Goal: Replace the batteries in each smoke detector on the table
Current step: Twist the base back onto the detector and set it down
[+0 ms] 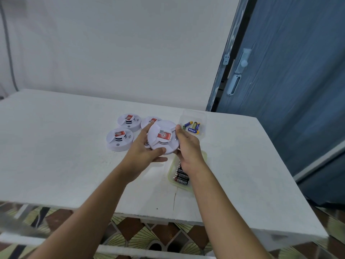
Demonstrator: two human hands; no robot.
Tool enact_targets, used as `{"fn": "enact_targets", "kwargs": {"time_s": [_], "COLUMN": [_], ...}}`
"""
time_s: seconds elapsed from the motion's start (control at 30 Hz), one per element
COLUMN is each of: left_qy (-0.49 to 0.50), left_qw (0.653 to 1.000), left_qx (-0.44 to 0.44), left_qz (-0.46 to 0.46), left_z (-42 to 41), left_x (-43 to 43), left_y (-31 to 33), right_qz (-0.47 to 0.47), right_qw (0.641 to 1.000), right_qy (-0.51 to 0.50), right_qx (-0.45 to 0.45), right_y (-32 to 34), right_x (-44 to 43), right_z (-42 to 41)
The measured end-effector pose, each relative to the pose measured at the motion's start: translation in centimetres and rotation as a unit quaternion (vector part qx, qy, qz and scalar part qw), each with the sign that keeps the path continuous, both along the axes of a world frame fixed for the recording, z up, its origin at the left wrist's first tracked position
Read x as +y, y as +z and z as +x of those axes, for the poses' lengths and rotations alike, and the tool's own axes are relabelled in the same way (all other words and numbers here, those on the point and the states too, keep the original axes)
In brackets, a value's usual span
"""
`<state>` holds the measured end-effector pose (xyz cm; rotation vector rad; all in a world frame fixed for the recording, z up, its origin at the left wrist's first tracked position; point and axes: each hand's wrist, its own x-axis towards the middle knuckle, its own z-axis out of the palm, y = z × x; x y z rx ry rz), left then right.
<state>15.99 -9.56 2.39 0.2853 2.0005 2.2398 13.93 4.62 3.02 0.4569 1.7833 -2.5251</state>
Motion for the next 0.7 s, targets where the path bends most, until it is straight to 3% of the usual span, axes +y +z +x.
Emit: {"fn": "enact_targets", "kwargs": {"time_s": [0.7], "left_qy": [0.020], "left_qw": [1.000], "left_qx": [0.021], "left_qz": [-0.003], "left_z": [-0.59], "left_x": [-0.65], "left_y": [-0.68], "right_qz": [-0.009], "right_qw": [1.000], "right_qy": [0.026], "right_qx": [-0.005], "right_y": [0.51], "right_x": [-0.47], "right_z": [0.10]}}
